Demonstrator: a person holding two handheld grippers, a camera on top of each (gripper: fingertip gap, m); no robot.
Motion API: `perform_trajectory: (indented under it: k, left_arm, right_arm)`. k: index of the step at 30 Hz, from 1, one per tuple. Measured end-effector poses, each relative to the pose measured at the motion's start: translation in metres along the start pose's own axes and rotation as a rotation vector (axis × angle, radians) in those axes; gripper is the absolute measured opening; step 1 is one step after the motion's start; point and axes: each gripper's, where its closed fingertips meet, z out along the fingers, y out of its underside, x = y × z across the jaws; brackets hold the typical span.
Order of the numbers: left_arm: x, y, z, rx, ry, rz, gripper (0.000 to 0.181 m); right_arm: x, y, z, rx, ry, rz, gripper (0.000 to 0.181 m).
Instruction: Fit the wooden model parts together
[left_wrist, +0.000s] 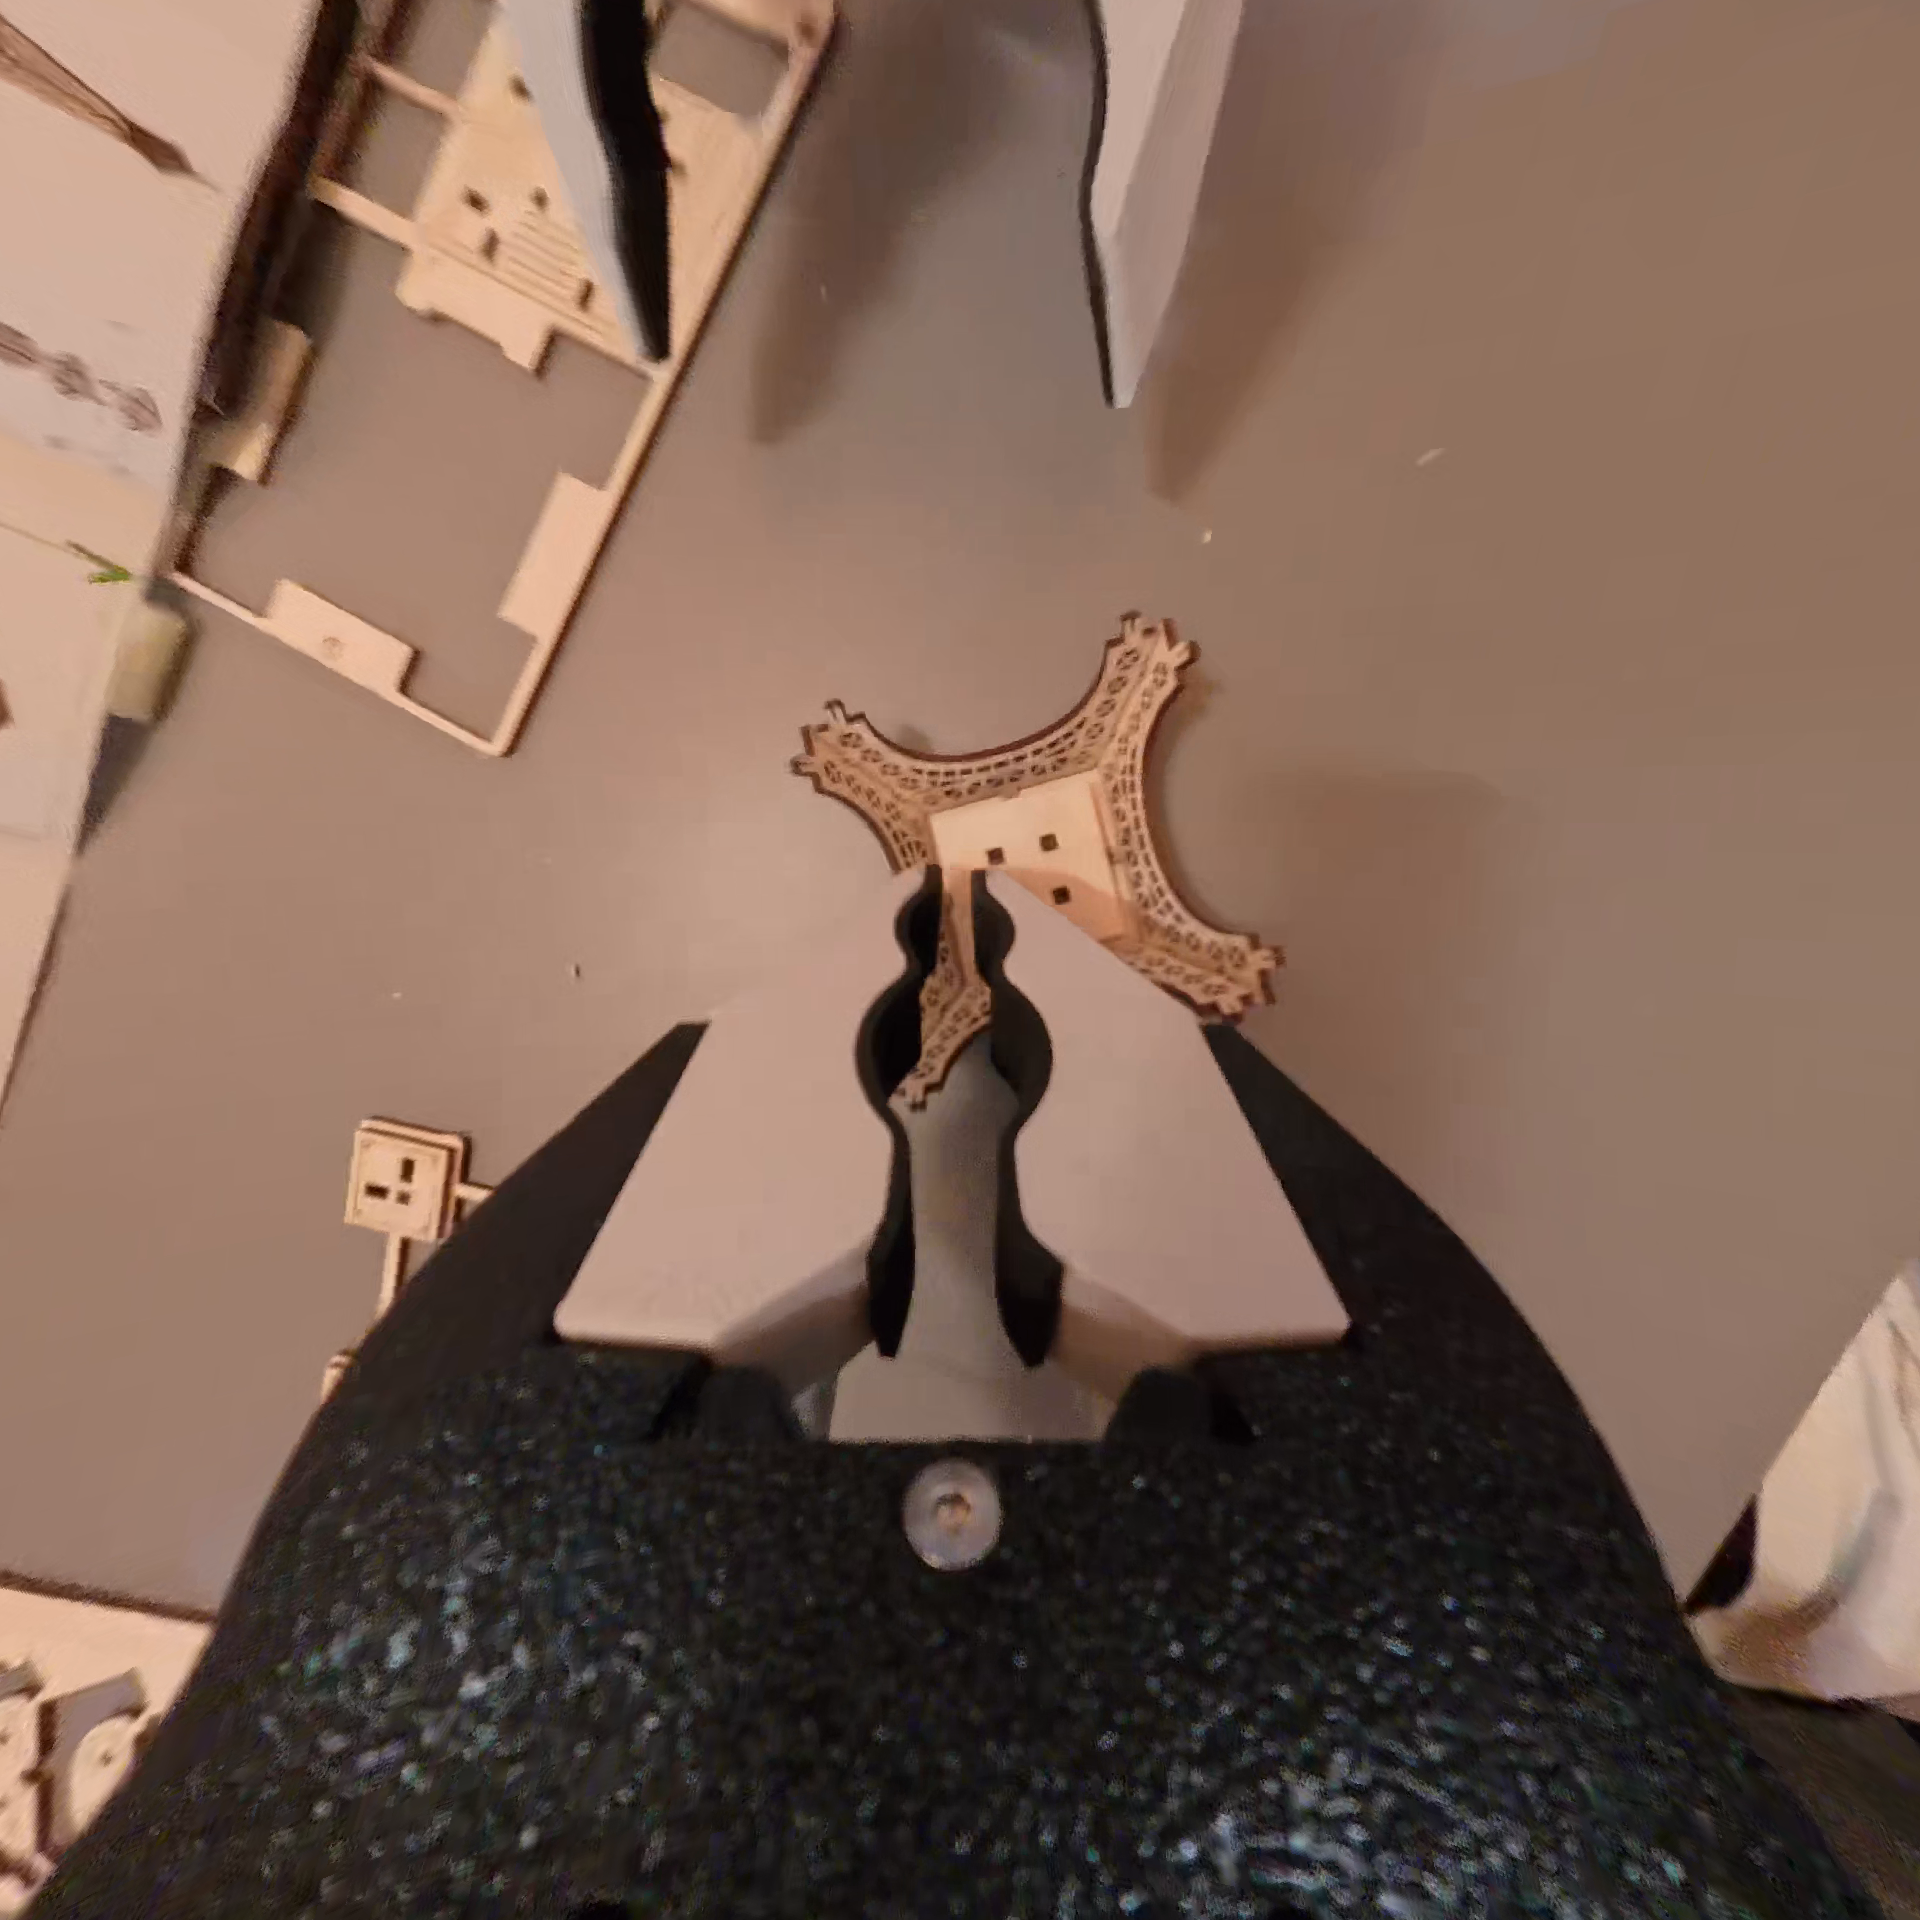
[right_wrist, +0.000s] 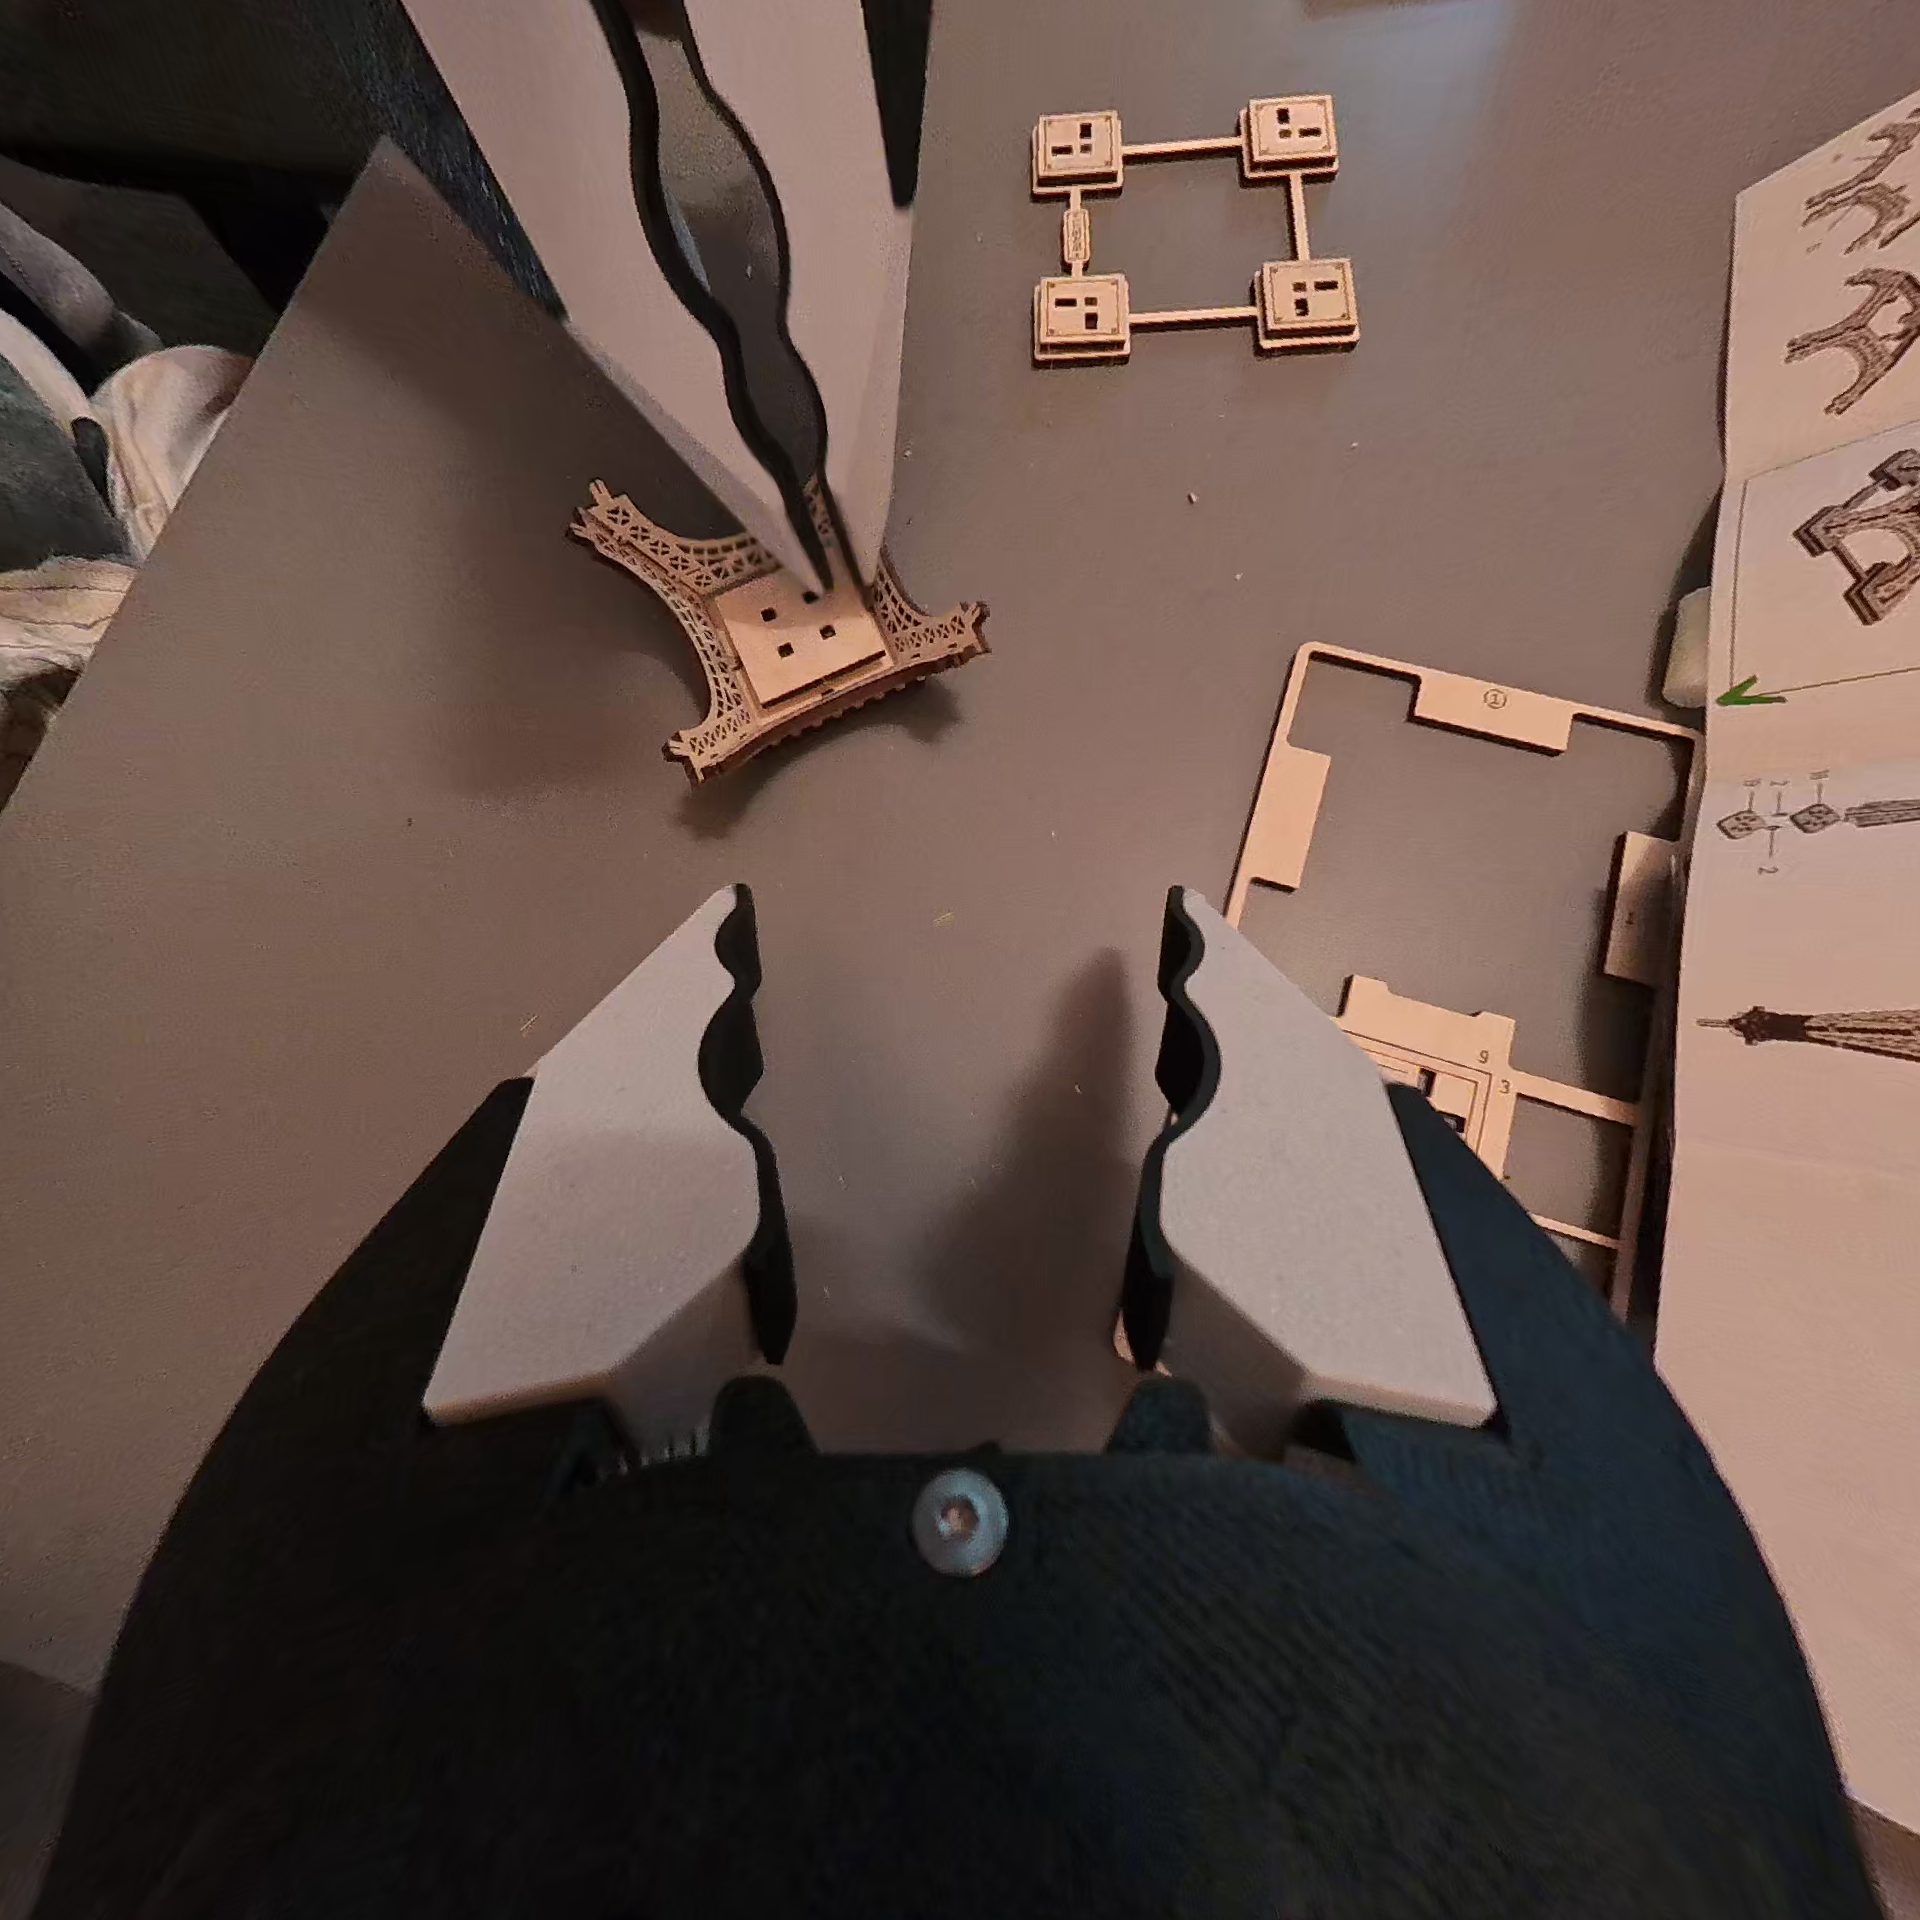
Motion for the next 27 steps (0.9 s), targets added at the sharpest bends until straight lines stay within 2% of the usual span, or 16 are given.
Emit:
perform_trajectory:
  k: [3,6,9,13,18,27]
  left_arm:
    - [0.004,-0.018,-0.017,0.141,0.045,-0.066,0.007]
    - [0.000,-0.017,-0.025,0.159,0.034,-0.113,0.009]
    - [0.002,-0.009,-0.021,0.070,0.008,-0.091,0.012]
    - [0.007,-0.001,-0.013,-0.086,0.011,-0.040,0.004]
    - [0.012,-0.002,-0.005,-0.185,0.064,-0.087,0.001]
    - [0.012,0.005,0.007,-0.275,0.084,-0.109,0.000]
  right_arm:
    - [0.001,0.002,0.000,-0.013,0.002,-0.001,0.076]
    - [0.002,0.004,0.002,-0.025,0.005,-0.006,0.075]
    - [0.001,0.003,0.005,-0.029,0.004,-0.013,0.073]
    - [0.003,0.011,0.011,-0.088,0.015,-0.023,0.069]
    - [0.005,0.021,0.014,-0.123,0.012,0.026,0.069]
    - [0.010,0.021,0.015,-0.106,0.017,0.043,0.069]
